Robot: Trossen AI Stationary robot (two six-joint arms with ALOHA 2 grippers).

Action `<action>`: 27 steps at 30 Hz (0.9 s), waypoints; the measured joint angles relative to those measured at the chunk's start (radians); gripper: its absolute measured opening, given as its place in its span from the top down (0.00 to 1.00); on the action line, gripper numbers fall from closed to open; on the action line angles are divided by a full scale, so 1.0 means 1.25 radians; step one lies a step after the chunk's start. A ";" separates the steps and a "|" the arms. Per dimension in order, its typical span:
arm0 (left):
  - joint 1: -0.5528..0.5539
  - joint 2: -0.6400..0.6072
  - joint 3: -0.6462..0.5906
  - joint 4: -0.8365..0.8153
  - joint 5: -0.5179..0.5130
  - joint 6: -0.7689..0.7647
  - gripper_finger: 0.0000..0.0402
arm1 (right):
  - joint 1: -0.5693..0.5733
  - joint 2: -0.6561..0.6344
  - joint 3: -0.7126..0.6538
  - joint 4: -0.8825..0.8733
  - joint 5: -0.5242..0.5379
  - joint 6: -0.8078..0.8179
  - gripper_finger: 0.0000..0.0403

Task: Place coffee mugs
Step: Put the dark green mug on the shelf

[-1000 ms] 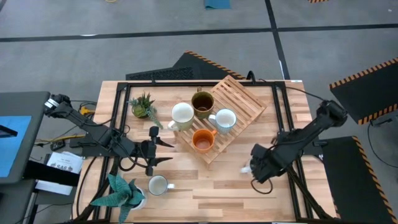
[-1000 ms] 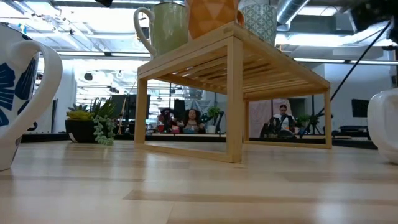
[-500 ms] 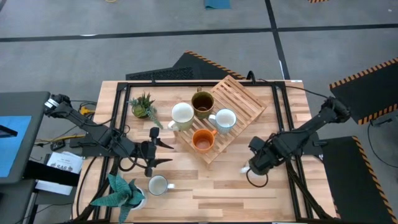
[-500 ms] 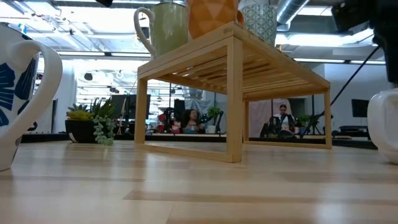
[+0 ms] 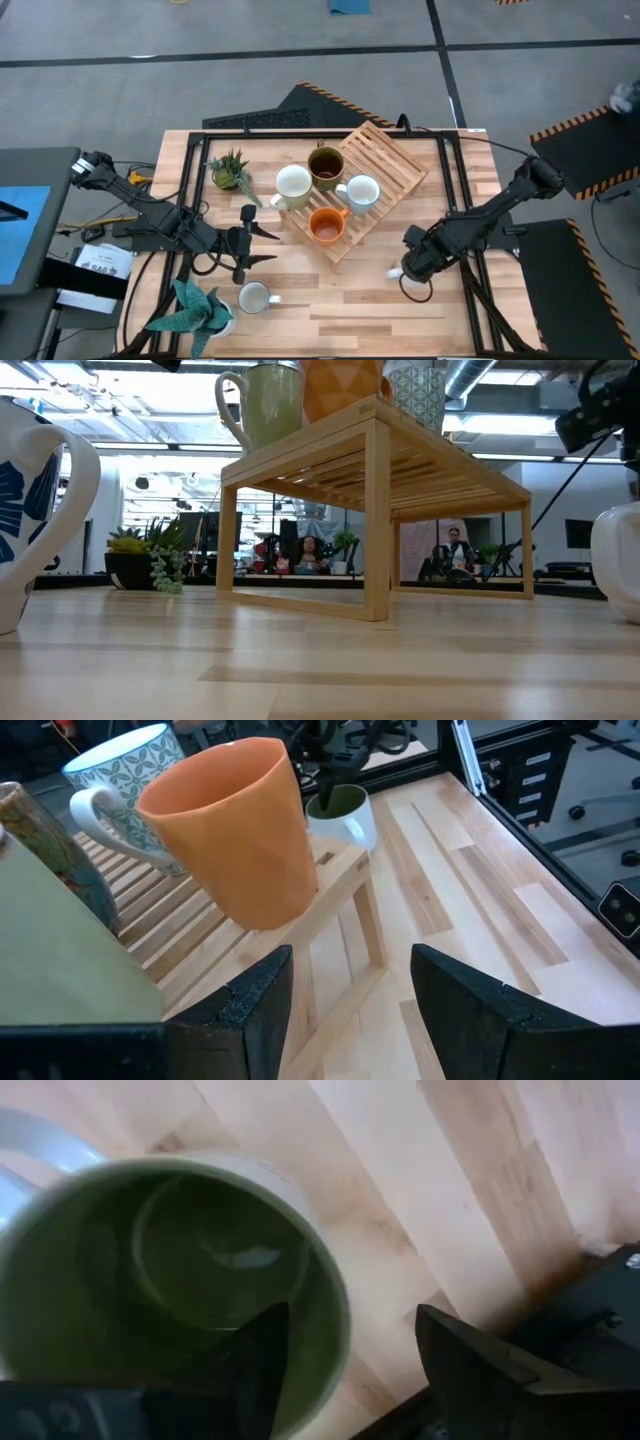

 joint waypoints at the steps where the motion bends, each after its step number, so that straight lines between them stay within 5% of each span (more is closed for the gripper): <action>1: 0.000 0.000 0.000 0.000 0.000 0.000 0.53 | 0.000 0.000 -0.004 0.001 0.000 0.000 0.39; 9: 0.000 0.000 0.000 0.000 0.000 0.000 0.53 | -0.004 0.001 -0.057 0.070 -0.007 -0.024 0.49; 17: 0.000 0.000 0.000 0.000 -0.001 0.000 0.53 | -0.005 -0.009 -0.059 0.100 -0.059 -0.102 0.91; 27: 0.000 0.000 0.000 0.000 -0.001 0.000 0.53 | -0.007 -0.110 0.093 0.125 -0.089 -0.098 0.90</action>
